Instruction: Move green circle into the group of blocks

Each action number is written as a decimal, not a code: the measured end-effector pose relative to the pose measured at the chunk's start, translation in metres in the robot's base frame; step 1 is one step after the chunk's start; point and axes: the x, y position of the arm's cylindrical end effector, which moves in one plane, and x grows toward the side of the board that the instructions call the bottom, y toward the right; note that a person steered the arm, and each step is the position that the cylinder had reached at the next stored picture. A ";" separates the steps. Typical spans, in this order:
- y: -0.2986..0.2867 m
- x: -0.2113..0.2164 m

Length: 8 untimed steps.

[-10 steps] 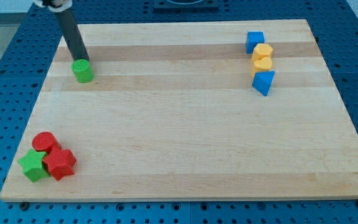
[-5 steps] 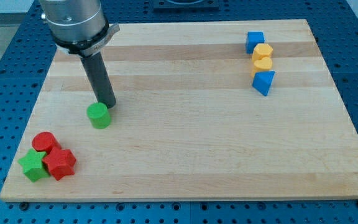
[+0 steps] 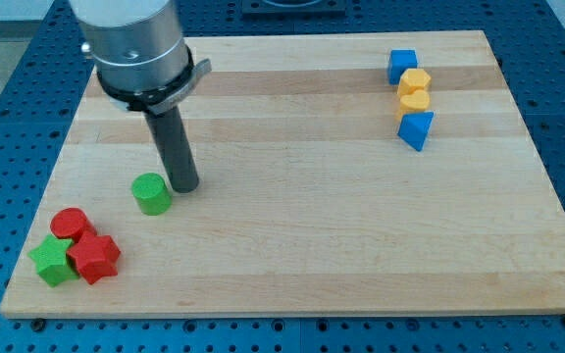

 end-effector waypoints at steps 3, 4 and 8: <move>-0.014 -0.021; -0.019 -0.015; -0.032 0.043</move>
